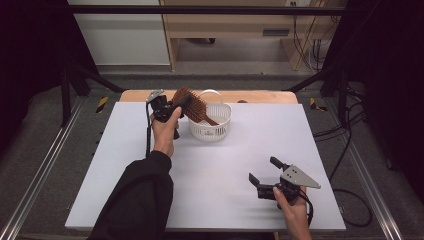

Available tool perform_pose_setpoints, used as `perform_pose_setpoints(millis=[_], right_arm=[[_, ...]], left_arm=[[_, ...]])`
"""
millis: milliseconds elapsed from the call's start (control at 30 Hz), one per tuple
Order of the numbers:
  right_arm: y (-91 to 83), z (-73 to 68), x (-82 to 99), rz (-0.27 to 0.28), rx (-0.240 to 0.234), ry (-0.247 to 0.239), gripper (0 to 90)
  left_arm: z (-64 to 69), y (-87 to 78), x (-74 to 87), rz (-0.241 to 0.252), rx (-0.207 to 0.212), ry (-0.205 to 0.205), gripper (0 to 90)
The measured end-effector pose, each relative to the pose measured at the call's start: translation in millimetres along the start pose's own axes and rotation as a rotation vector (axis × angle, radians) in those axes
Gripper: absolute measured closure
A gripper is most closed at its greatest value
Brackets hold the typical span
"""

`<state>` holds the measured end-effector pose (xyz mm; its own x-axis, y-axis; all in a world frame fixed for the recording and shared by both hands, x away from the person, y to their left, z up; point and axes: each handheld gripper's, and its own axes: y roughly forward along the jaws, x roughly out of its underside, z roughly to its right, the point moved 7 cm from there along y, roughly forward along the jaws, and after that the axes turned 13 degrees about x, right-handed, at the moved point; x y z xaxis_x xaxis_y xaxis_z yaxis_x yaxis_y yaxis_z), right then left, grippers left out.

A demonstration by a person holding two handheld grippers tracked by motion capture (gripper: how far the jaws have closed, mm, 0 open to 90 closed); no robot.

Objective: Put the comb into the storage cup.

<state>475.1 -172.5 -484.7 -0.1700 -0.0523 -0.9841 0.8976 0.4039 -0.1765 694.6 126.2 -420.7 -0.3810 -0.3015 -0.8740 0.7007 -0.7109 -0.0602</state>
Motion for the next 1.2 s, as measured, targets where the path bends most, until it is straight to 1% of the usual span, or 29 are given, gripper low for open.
perform_pose_setpoints(millis=[100, 633, 700, 800, 900, 1200], right_arm=[[0.2, -0.2, 0.1, -0.001, 0.0, -0.001, 2.9], [0.0, -0.5, 0.2, -0.003, -0.005, 0.001, 2.7], [-0.1, -0.4, 0.3, -0.004, -0.005, 0.001, 2.8], [-0.1, -0.6, 0.3, -0.004, -0.007, 0.001, 2.8], [-0.1, -0.6, 0.3, -0.004, -0.007, 0.001, 2.8], [0.0, -0.2, 0.5, -0.005, -0.006, 0.003, 2.7]], left_arm=[[-0.7, 0.3, 0.8, -0.004, 0.0, 0.003, 41.4], [-1.9, -0.4, 0.7, 0.001, -0.001, -0.011, 40.1], [-1.8, -0.6, 0.4, 0.002, -0.005, -0.007, 39.6], [-3.1, -1.9, -0.8, 0.002, -0.023, 0.004, 38.2], [-3.8, -2.7, -0.7, 0.002, -0.018, 0.004, 37.9], [-3.8, -2.6, -0.7, 0.0, -0.023, 0.005, 37.7]])
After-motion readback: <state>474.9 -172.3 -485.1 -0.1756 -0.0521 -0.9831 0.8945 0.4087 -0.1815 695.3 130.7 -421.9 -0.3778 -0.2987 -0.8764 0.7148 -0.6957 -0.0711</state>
